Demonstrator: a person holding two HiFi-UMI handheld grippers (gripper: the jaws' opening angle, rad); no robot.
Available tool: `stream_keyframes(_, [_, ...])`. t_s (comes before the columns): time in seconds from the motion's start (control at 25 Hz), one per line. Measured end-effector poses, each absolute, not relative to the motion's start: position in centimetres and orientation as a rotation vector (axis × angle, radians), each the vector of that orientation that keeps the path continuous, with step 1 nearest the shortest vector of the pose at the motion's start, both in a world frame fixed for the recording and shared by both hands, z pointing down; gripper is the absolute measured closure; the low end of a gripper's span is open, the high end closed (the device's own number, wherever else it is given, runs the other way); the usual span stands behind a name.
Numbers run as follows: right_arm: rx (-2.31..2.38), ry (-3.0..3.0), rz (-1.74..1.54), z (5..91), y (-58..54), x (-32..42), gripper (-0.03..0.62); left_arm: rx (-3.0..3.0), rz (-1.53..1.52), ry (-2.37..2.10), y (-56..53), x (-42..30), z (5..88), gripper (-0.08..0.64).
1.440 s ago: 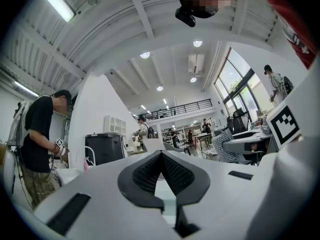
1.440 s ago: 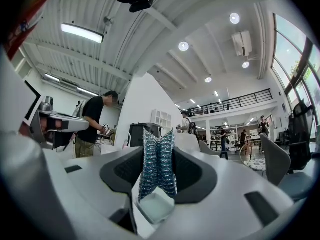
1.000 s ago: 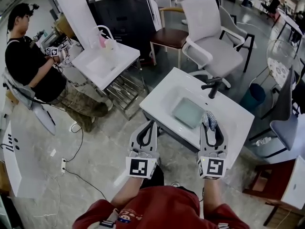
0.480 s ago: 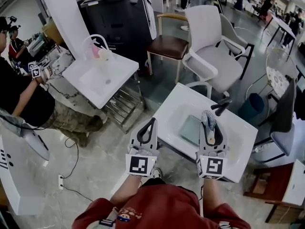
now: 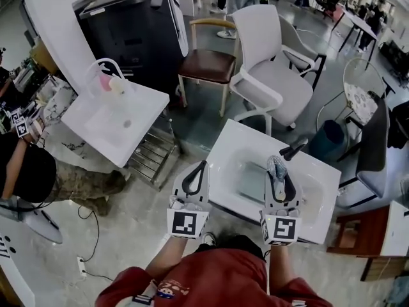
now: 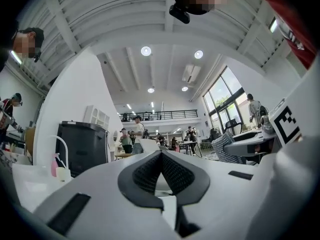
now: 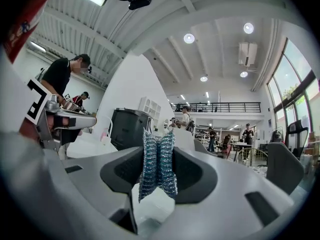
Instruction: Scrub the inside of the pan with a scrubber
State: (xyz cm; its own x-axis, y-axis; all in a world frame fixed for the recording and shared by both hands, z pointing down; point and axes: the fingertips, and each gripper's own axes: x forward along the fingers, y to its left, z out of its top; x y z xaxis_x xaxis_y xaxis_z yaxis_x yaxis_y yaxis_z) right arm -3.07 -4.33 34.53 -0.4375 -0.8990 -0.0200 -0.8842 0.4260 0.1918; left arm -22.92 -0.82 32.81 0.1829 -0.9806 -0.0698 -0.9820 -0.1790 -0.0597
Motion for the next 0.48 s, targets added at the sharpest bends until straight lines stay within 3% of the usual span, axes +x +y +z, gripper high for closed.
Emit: stream_keyframes(0.48, [1.781, -2.451, -0.194, 35.9, -10.1, 3.6, 0.410, -2.489, 0.010, 1.804, -9.1, -16.7, 34.3, 0.552])
